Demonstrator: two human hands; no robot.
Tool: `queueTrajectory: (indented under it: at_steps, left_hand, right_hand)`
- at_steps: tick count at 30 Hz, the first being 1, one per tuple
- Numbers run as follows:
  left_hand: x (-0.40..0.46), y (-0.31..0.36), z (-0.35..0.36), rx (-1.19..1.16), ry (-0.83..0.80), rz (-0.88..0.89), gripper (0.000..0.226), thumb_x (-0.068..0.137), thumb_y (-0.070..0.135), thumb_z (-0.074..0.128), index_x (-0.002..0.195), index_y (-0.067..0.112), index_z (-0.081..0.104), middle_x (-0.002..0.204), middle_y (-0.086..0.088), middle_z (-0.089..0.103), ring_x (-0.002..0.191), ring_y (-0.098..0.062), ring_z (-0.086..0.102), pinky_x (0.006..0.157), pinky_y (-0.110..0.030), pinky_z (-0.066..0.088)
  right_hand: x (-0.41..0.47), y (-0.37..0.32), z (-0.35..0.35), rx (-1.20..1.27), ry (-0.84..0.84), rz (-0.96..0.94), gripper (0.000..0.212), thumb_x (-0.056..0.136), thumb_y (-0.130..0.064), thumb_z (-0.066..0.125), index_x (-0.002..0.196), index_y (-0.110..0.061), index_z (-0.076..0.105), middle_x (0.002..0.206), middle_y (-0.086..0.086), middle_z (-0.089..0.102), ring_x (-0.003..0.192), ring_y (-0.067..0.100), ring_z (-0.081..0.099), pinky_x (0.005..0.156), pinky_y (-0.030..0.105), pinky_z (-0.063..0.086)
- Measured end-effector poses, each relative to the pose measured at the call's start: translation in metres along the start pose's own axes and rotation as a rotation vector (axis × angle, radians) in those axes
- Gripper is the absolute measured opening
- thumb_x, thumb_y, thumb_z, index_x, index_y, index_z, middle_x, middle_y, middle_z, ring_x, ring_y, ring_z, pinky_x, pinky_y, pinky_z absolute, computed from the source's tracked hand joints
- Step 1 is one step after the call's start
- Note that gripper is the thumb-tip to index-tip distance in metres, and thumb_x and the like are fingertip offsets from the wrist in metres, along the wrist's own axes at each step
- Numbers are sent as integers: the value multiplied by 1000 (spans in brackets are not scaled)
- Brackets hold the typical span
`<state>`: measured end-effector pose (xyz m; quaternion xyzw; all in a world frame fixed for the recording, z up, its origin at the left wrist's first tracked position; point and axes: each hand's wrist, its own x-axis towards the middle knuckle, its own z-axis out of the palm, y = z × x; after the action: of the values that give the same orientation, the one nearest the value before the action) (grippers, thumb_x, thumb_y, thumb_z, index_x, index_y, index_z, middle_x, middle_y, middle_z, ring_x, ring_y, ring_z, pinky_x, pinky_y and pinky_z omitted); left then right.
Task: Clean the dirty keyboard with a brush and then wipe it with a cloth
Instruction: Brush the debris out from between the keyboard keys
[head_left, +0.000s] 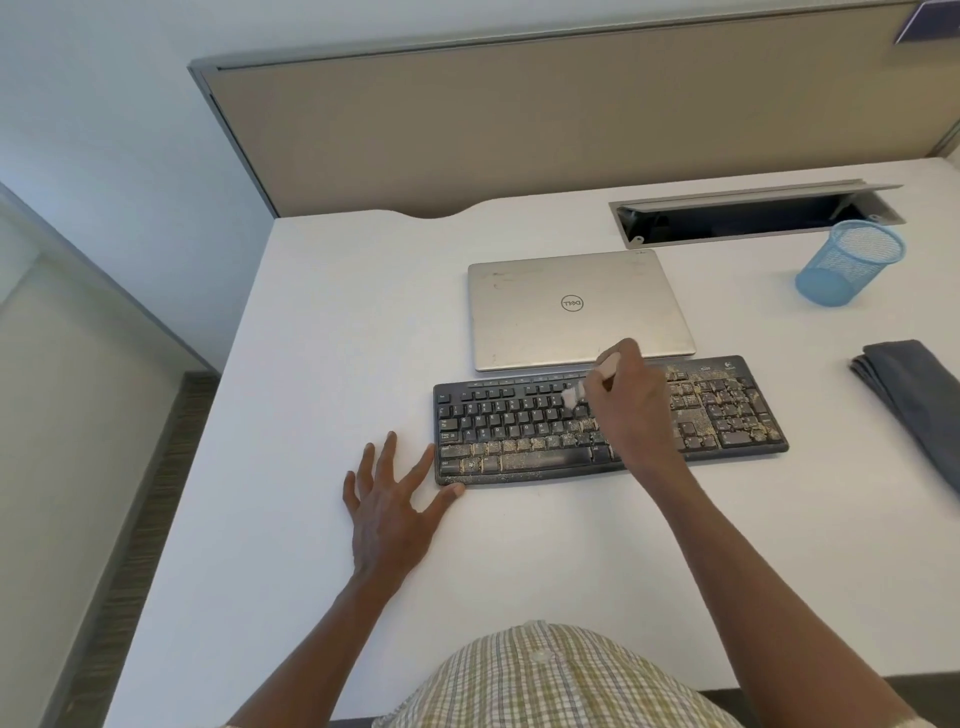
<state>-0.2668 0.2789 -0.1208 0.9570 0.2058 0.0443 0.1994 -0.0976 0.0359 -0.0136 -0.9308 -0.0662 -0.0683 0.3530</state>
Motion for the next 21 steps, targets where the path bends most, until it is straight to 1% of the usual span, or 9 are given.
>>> queueTrajectory:
  at_steps: [2,4,8,12,15,18,21]
  left_hand:
    - [0,0,0,0,-2,-4,75,82,88,31,146,52,45,169,0,18,156,-23,3,125,-49,2]
    - [1,0,0,-1,0,-5,75,82,88,31,146,52,46,169,0,18,156,-23,3,125,-49,2]
    - [0,0,0,1,3,2,76,82,88,30,146,51,46,169,0,18,156,-23,4,125,-49,2]
    - [0,1,-1,1,3,-2,76,81,89,30,146,51,46,169,0,18,156,-23,4,124,-49,2]
    - [0,0,0,1,4,2,77,81,89,29,146,51,46,169,-1,18,156,-23,4,124,-49,2]
    - [0,0,0,-10,7,4,77,81,90,29,145,51,46,169,-1,19,156,-23,4,124,-49,2]
    - [1,0,0,-5,11,4,76,82,89,30,146,51,46,169,-1,19,156,-23,5,125,-50,3]
  right_hand:
    - [-3,1,1,-80,-56,-30,11,93,-13,58,96,-6,49,70,8,60,57,22,59,47,33,49]
    - [0,-1,-3,-103,-84,-43,10,92,-12,58,95,-6,50,71,8,61,58,22,59,49,35,50]
    - [2,-4,-5,-30,-20,-35,9,93,-11,56,97,-7,50,69,6,58,57,23,58,48,37,49]
    - [-2,-3,-3,-119,-79,-63,10,93,-11,57,93,-5,49,69,10,62,56,24,60,48,37,52]
    - [3,-7,-7,-81,-40,-62,8,93,-10,56,95,-5,50,69,9,60,57,24,59,50,37,51]
    - [-2,-5,-4,-85,-41,-56,11,94,-10,56,92,-9,46,67,7,59,55,21,58,47,38,51]
    - [0,-2,-5,-116,-95,-21,10,92,-10,58,91,-6,49,69,8,61,60,24,61,53,41,54]
